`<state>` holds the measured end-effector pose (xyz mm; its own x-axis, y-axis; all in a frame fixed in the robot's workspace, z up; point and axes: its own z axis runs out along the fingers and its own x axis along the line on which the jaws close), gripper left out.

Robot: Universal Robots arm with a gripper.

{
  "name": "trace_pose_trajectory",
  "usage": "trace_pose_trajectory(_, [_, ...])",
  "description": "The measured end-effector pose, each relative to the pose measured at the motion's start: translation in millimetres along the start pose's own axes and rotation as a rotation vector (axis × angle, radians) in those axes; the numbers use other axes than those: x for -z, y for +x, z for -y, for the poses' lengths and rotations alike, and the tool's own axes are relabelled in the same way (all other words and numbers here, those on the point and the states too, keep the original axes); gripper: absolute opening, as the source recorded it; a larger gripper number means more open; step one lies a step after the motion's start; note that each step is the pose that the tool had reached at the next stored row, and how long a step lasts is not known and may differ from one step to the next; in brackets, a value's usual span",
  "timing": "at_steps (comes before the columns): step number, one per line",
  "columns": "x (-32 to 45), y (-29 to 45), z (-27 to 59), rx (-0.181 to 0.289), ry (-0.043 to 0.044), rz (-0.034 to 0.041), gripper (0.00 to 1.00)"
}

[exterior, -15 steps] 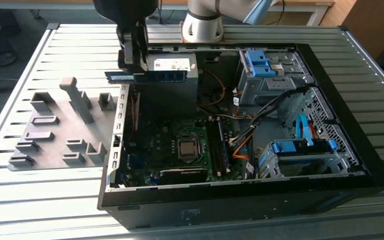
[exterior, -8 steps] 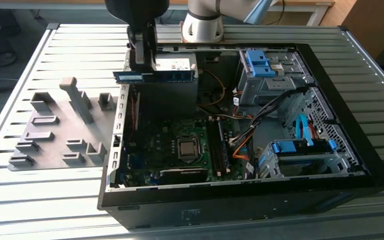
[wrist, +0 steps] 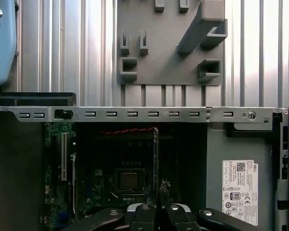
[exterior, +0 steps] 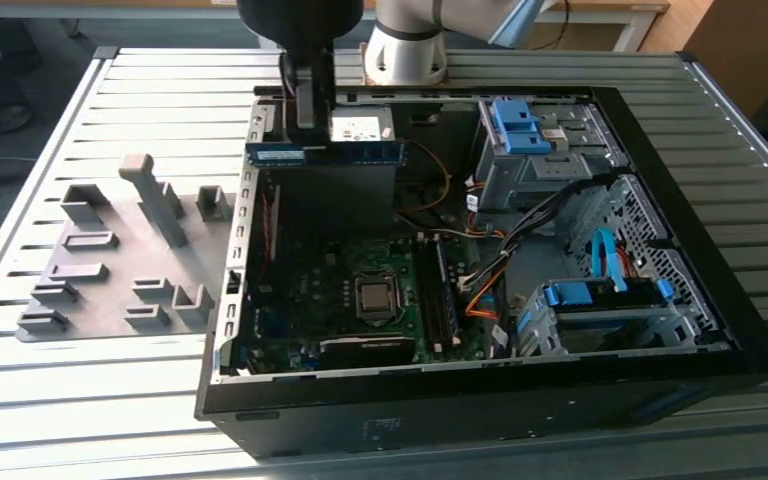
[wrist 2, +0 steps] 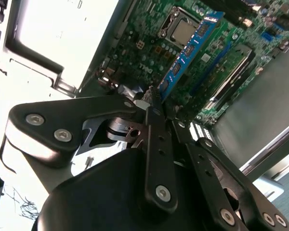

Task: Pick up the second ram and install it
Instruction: 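Pick up the second ram and move it above second insertion slot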

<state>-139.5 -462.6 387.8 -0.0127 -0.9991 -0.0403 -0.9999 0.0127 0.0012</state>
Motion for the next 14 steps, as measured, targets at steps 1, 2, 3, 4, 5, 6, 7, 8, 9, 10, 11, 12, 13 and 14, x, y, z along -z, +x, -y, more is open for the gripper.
trace_pose_trajectory(1, [-0.1, 0.0, 1.9, 0.000, 0.0001, 0.0001, 0.14])
trace_pose_trajectory(2, [-0.2, -0.1, 3.8, 0.000, 0.0001, 0.0001, 0.14])
trace_pose_trajectory(3, [-0.2, -0.1, 5.8, 0.000, 0.0001, 0.0001, 0.14])
trace_pose_trajectory(4, [-0.3, -0.1, 7.8, 0.000, 0.0001, 0.0001, 0.14])
trace_pose_trajectory(5, [-0.3, -0.1, 10.0, 0.000, 0.0000, 0.0001, 0.14])
trace_pose_trajectory(6, [-0.3, -0.2, 12.1, 0.000, 0.0000, 0.0000, 0.14])
trace_pose_trajectory(7, [-0.4, -0.2, 14.2, 0.000, 0.0001, 0.0000, 0.14])
trace_pose_trajectory(8, [-0.4, -0.2, 16.3, 0.000, 0.0000, 0.0000, 0.14])
trace_pose_trajectory(9, [-0.4, -0.2, 18.5, 0.000, 0.0000, 0.0001, 0.14])
trace_pose_trajectory(10, [-0.4, -0.3, 20.7, 0.000, 0.0001, 0.0000, 0.14])
trace_pose_trajectory(11, [-0.4, -0.3, 23.1, 0.000, 0.0000, 0.0000, 0.14])
trace_pose_trajectory(12, [-0.5, -0.3, 25.6, 0.000, 0.0000, 0.0001, 0.14])
trace_pose_trajectory(13, [-0.5, -0.3, 28.0, 0.000, 0.0001, 0.0000, 0.14])
trace_pose_trajectory(14, [-0.6, -0.4, 30.3, 0.000, 0.0000, 0.0001, 0.14])
